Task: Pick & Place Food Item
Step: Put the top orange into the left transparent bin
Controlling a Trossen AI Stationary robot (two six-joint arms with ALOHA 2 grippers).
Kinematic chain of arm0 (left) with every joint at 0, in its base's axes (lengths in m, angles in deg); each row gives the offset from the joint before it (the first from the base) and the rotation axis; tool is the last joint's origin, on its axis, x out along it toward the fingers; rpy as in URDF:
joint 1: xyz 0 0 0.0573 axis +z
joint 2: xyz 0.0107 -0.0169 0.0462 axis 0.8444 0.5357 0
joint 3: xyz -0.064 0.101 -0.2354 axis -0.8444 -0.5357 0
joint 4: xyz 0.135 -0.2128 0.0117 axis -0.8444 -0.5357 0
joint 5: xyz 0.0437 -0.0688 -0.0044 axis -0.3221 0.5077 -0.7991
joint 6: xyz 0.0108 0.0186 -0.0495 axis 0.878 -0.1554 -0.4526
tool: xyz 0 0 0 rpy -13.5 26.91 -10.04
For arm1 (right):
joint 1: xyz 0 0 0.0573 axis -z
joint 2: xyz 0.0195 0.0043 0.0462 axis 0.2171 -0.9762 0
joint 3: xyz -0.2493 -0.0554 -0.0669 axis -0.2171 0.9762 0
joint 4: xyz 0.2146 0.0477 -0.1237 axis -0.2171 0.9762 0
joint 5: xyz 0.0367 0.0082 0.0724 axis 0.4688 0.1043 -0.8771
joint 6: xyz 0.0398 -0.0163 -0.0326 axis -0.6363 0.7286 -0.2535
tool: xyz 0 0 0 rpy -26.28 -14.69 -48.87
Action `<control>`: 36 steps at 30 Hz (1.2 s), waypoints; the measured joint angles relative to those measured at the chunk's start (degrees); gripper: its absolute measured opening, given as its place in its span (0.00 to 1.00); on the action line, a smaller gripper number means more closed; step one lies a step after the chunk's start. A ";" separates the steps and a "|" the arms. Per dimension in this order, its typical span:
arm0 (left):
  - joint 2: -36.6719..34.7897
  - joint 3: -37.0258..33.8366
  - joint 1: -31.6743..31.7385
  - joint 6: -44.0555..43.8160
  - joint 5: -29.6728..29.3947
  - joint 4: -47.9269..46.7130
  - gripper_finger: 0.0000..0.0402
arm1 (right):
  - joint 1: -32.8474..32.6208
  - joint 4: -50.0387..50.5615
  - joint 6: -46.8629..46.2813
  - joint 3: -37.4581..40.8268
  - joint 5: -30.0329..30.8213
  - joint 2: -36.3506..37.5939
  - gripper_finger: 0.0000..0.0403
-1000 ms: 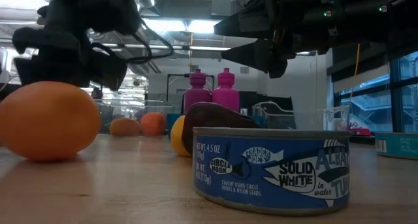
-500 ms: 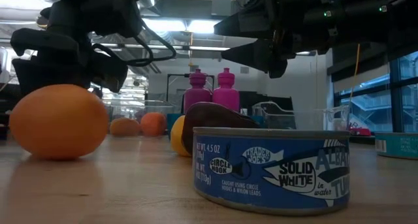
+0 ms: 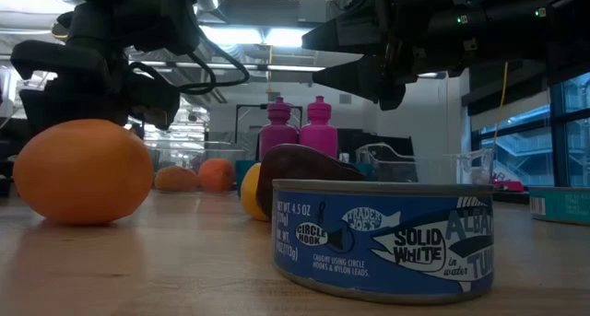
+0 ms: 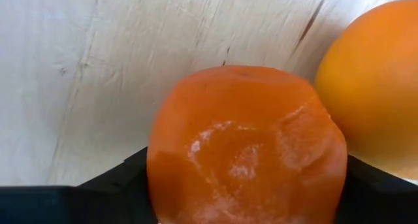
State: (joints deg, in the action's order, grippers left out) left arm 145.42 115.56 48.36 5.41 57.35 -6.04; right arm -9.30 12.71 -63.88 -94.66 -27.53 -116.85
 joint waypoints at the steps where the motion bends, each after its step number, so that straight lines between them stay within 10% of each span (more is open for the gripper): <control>1: -0.29 0.00 0.17 -0.08 0.05 -0.06 0.68 | -0.01 0.00 0.00 -0.02 0.00 0.00 0.83; 18: -11.71 0.02 3.34 2.64 -1.98 -4.71 0.65 | 0.01 0.04 -0.13 0.00 0.00 0.00 0.83; 36: -32.60 0.09 -2.27 11.18 -27.61 8.16 0.64 | 0.01 0.23 0.01 0.00 0.00 0.00 0.83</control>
State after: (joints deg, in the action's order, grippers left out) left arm 112.82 115.65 46.09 16.58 29.74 2.12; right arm -9.29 12.94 -63.88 -94.66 -27.53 -116.85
